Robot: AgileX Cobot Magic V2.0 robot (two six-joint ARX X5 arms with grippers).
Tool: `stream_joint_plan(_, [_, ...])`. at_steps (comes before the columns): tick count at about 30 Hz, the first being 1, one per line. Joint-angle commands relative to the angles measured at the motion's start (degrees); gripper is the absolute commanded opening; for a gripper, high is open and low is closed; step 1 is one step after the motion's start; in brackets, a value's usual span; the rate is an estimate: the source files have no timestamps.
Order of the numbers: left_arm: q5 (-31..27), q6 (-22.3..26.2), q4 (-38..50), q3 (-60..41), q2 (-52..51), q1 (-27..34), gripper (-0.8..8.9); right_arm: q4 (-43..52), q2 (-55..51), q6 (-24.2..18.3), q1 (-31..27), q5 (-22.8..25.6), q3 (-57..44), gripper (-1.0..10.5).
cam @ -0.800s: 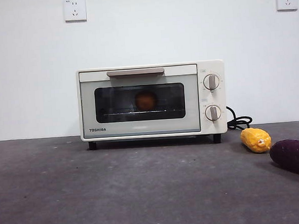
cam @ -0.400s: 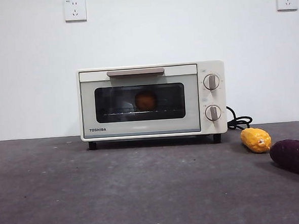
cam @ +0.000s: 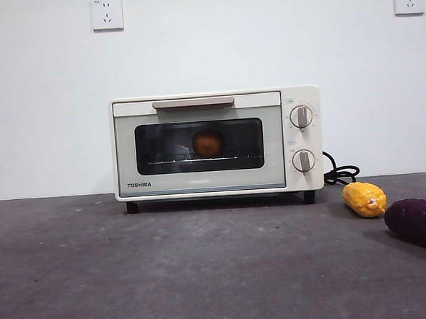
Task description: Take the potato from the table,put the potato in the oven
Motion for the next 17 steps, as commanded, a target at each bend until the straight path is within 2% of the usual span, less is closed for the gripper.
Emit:
stream_joint_plan(1, [-0.1, 0.6, 0.4, -0.6, -0.1, 0.1, -0.04, -1.2, -0.1, -0.3, 0.0, 0.2, -0.5, 0.0])
stream_joint_plan(4, [-0.2, 0.6, 0.5, -0.6, -0.1, 0.1, -0.04, -1.2, -0.3, -0.4, -1.4, 0.2, -0.4, 0.0])
stream_joint_plan(7, [-0.2, 0.6, 0.5, -0.6, -0.1, 0.1, -0.04, -1.2, -1.6, -0.6, -5.7, 0.2, -0.4, 0.0])
stream_joint_plan(12, [-0.2, 0.6, 0.4, -0.6, -0.1, 0.1, -0.04, -1.2, -5.4, 1.9, -17.4, 0.0, -0.5, 0.0])
stream_joint_plan(14, [-0.1, 0.6, 0.4, -0.6, -0.1, 0.1, -0.04, -1.2, -7.1, 0.9, -21.7, 0.1, -0.7, 0.0])
stream_joint_plan(17, [-0.1, 0.6, 0.4, -0.6, -0.1, 0.1, -0.04, -1.2, -10.3, -3.3, -27.9, 0.9, -2.3, 0.0])
